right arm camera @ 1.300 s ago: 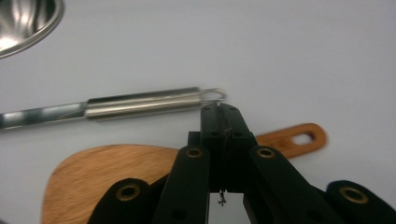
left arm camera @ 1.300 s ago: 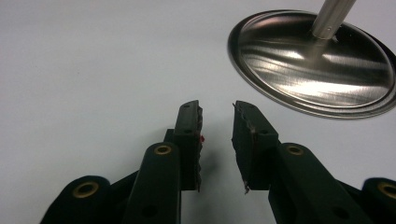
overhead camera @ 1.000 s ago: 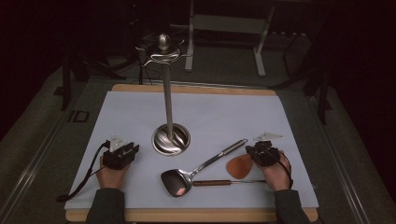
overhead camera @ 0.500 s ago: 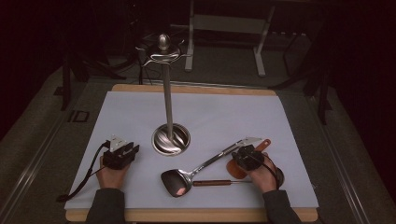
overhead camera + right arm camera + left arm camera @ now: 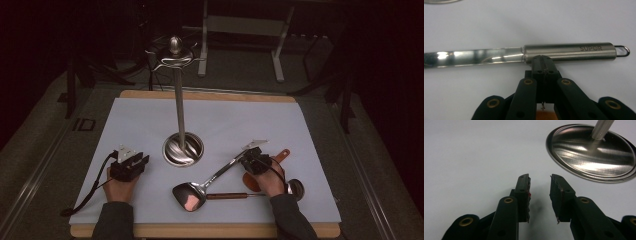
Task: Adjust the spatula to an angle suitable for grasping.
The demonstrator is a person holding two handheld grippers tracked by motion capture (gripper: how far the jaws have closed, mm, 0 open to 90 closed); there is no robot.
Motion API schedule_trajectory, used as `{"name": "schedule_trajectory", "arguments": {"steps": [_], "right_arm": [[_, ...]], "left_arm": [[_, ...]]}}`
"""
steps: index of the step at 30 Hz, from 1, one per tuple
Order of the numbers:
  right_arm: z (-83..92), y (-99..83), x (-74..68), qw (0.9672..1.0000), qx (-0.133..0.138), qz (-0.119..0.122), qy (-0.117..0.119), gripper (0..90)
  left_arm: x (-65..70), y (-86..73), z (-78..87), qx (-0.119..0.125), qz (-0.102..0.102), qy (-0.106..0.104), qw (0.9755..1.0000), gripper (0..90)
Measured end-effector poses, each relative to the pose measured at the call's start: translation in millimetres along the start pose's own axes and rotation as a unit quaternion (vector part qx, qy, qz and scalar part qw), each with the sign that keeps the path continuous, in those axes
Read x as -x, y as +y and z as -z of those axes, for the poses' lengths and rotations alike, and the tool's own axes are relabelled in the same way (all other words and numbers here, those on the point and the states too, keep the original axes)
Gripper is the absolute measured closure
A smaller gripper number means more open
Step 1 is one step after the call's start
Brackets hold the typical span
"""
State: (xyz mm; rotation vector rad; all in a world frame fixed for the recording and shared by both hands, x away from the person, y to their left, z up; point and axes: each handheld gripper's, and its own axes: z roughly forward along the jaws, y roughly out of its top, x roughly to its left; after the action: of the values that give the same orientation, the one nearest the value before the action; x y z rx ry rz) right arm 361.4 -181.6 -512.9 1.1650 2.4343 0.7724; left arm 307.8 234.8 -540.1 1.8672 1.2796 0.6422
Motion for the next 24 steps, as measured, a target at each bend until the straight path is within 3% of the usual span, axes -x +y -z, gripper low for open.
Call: {"name": "schedule_trajectory", "arguments": {"steps": [12,24], "right_arm": [[-26.0,35.8,-6.6,1.0000,-0.002,-0.005,0.003,90.0],[-43.5,60.0,-15.5,0.9997,-0.005,-0.021,0.014,90.0]], "left_arm": [[-0.1,0.1,-0.2,-0.001,0.002,0.000,1.0000,68.1],[-0.4,0.2,-0.5,-0.002,0.003,-0.001,1.0000,67.7]]}}
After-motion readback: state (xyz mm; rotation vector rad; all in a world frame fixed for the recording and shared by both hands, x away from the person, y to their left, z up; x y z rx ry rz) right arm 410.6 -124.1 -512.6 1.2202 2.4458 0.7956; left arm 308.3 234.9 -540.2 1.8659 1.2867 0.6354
